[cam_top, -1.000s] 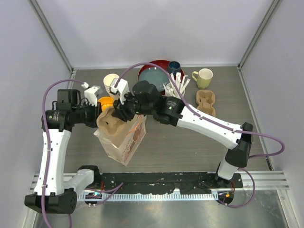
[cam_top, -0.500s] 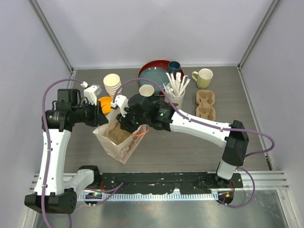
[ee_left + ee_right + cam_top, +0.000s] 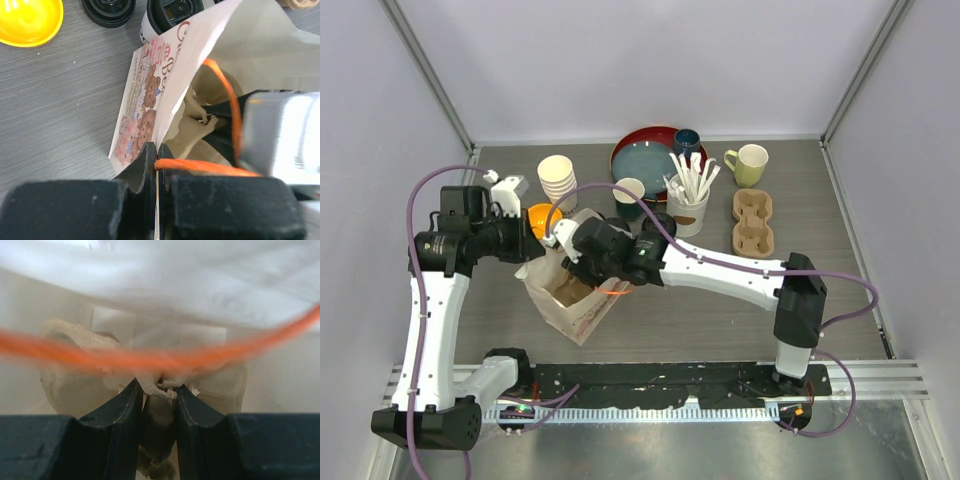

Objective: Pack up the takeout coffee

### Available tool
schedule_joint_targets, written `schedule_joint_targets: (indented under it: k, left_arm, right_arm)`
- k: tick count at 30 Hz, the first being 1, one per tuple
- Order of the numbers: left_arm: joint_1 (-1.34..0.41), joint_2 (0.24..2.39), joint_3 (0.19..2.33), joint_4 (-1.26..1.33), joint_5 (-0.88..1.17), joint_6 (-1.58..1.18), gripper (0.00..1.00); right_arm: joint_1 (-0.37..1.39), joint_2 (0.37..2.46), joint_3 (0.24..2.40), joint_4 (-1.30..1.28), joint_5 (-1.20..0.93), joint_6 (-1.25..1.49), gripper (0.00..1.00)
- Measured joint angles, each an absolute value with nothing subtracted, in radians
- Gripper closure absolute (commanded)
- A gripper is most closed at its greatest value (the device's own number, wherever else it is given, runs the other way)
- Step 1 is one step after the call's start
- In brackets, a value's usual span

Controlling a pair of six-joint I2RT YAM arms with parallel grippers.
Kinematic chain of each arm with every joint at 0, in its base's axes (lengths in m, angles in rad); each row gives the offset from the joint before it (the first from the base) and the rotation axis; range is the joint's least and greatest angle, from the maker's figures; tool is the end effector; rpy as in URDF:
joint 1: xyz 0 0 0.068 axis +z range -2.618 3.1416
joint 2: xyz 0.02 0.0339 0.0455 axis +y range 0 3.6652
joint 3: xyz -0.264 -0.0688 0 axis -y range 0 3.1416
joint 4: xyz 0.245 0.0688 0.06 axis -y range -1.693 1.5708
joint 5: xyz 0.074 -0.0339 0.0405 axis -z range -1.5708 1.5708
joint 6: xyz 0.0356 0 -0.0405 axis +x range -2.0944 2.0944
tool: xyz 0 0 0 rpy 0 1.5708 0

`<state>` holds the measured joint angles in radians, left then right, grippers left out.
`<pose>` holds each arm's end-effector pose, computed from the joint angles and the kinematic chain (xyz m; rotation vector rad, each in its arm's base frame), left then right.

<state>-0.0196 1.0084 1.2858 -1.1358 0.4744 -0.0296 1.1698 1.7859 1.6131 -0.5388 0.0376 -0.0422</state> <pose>0.1672 -0.0195 0.3817 0.2021 2.3798 -0.5967 0.1617 0.3779 0.3168 -1.3174 1.9365 0.5362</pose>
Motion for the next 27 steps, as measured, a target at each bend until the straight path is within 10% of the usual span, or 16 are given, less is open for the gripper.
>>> schedule_joint_targets:
  k: [27]
  left_arm:
    - [-0.026,1.024,1.233,-1.076,0.396,-0.077,1.0]
  right_arm:
    - [1.288,1.678,1.361,-0.44,0.25,-0.133,0.99]
